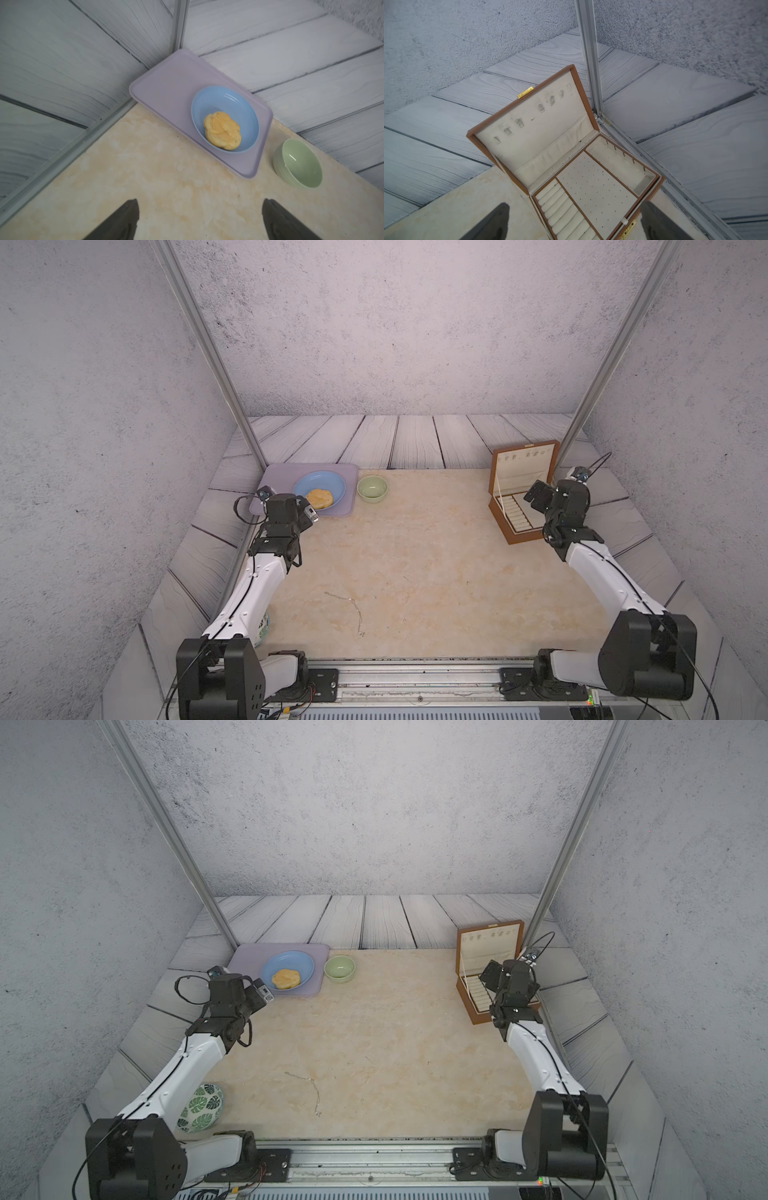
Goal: Put jewelry chain into jewelry box
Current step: Move the jewelry box to the center of the board.
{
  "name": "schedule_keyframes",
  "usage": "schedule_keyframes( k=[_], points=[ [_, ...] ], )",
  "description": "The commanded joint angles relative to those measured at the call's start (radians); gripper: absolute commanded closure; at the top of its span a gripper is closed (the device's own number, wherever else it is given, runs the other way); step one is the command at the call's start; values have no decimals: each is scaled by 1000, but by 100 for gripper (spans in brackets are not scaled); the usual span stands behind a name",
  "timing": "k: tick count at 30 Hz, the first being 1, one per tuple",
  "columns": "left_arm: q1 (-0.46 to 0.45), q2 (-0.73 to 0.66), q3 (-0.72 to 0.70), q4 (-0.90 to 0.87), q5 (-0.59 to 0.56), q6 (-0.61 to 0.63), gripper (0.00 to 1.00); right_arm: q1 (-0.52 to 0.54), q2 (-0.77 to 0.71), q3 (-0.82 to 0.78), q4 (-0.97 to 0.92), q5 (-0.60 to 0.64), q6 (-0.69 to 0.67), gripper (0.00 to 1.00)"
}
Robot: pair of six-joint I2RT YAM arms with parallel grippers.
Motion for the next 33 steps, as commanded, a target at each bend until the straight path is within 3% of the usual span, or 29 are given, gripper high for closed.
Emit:
schedule_keyframes(
  k=[1,7,11,15,21,33],
  points=[
    [-42,-40,27,-161,78,-31,2,-14,105,121,-278,40,19,1],
    [-163,-68,40,-228,94,-16,2,-89,318,383,-480,-22,-14,1],
    [-209,-80,47,-232,116,-10,2,-144,412,468,-501,-88,-15,1],
    [-224,-80,67,-238,152,-8,2,-186,506,550,-507,-179,-53,1],
    [-232,-67,89,-244,178,-2,2,-217,627,670,-550,-197,-79,1],
    [-232,-48,101,-241,164,8,2,-309,766,740,-535,-341,-121,1]
  ],
)
